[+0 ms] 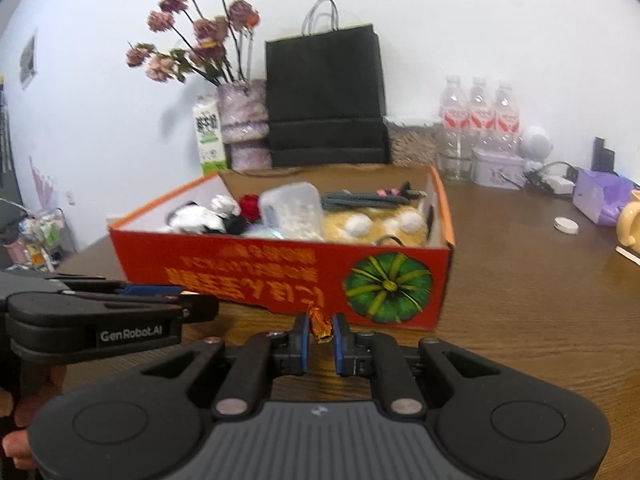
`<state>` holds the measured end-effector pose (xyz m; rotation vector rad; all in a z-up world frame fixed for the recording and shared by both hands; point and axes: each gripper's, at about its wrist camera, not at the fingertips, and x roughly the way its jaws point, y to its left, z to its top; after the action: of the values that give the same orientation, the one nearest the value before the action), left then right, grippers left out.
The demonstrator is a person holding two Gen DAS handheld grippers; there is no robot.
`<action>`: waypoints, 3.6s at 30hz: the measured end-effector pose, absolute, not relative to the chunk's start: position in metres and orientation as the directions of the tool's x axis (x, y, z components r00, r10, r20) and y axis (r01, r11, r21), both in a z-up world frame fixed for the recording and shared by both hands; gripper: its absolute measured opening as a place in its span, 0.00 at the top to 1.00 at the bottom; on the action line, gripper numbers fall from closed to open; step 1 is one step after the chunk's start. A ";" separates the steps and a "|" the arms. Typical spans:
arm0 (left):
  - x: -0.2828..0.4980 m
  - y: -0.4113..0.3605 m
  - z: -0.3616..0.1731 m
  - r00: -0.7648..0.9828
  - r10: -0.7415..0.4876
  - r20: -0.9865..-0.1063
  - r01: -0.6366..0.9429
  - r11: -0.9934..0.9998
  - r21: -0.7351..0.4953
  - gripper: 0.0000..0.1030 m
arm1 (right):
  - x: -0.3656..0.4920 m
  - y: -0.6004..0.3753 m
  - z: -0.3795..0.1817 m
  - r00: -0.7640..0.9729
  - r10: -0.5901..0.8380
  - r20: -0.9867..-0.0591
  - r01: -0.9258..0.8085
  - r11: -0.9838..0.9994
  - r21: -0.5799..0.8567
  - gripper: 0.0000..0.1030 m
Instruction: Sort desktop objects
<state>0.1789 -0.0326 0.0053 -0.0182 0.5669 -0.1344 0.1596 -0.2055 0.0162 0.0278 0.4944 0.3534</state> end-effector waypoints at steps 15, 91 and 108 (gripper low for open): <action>0.186 0.008 0.060 0.940 -0.082 -0.330 0.068 0.996 -0.054 0.70 | 0.185 -0.154 0.070 0.845 0.397 -0.358 -0.399 0.914 0.071 0.89; 0.168 0.010 0.053 0.970 0.051 -0.239 -0.034 0.997 0.072 0.00 | 0.172 -0.159 0.056 0.895 0.198 -0.399 -0.213 0.977 0.005 0.00; 0.061 0.001 0.050 0.950 0.016 -0.312 -0.001 0.999 0.048 0.00 | 0.063 -0.176 0.055 0.867 0.223 -0.445 -0.242 0.970 0.015 0.00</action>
<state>0.0614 0.0010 0.0501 0.0471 0.3179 0.0090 0.0635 -0.1755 0.0552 -0.0414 0.4607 0.2431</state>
